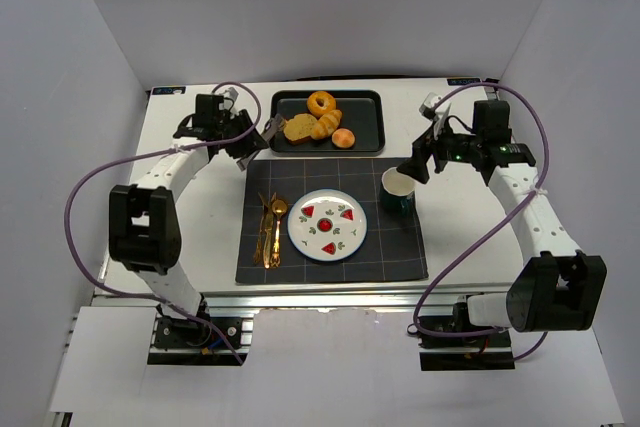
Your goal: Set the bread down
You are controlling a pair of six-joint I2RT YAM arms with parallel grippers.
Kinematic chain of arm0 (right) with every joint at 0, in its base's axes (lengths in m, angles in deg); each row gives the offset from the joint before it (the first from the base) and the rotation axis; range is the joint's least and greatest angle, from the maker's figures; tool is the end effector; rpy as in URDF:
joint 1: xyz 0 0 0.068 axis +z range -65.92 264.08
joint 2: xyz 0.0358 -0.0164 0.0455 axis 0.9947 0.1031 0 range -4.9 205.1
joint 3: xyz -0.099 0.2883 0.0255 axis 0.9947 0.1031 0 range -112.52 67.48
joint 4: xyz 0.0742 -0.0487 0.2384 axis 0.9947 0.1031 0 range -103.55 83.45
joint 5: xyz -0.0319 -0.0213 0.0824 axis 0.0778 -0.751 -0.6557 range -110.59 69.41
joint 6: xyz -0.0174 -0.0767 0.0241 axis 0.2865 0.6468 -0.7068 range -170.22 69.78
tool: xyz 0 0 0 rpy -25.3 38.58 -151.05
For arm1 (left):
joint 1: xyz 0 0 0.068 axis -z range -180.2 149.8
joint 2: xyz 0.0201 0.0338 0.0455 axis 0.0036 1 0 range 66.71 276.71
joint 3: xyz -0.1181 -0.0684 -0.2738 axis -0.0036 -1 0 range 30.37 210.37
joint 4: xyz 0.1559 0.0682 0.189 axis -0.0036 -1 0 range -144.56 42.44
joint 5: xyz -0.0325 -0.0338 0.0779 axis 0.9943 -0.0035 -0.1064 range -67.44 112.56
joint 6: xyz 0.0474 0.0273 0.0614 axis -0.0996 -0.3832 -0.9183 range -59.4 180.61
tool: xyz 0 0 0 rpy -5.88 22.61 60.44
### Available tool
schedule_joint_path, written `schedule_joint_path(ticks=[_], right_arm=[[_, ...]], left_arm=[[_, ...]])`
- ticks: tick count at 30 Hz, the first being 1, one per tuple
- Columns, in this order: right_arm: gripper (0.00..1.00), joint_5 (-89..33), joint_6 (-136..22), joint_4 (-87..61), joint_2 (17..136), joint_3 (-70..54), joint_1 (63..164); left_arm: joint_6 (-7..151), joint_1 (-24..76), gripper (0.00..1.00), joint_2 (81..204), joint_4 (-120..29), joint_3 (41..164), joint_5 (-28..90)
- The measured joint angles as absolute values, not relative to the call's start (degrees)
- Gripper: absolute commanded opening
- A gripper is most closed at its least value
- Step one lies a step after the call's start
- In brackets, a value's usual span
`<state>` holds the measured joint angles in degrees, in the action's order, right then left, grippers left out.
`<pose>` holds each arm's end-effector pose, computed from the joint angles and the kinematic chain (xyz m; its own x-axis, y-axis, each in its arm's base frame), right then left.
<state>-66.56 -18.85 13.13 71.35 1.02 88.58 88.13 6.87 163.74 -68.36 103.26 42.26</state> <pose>0.2880 0.0743 0.3483 -0.1776 -0.3769 -0.9091 -0.8472 0.5286 -0.0537 0.3917 -0.0730 0.2671 -0.7848 -0.3410 -0.5175 -0.0112 0.8427 -0.5383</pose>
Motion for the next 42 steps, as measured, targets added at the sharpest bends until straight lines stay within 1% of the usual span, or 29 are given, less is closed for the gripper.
schedule_joint_path(ticks=[9,21,28,37,41,42], right_arm=[[0.89,-67.31,-19.83,11.84,70.45,2.79,87.68],[0.89,-67.53,-20.07,11.53,70.45,2.84,87.09],[0.89,-67.74,-20.14,11.51,70.45,2.84,86.98],[0.90,-68.40,-20.60,11.09,70.43,3.23,86.76],[0.89,-68.49,-20.95,10.98,70.39,3.45,86.72],[0.89,-68.57,-20.99,10.88,70.39,3.45,86.72]], left_arm=[[87.43,8.22,0.48,170.60,-71.61,109.70,39.79],[86.17,9.71,0.49,175.15,-73.86,113.40,39.33],[84.79,10.15,0.49,176.00,-76.97,114.38,38.19],[85.07,10.15,0.49,176.02,-76.38,115.52,39.57],[85.14,10.49,0.43,176.05,-76.23,115.47,39.86],[85.29,10.56,0.37,176.05,-76.23,115.41,39.88]])
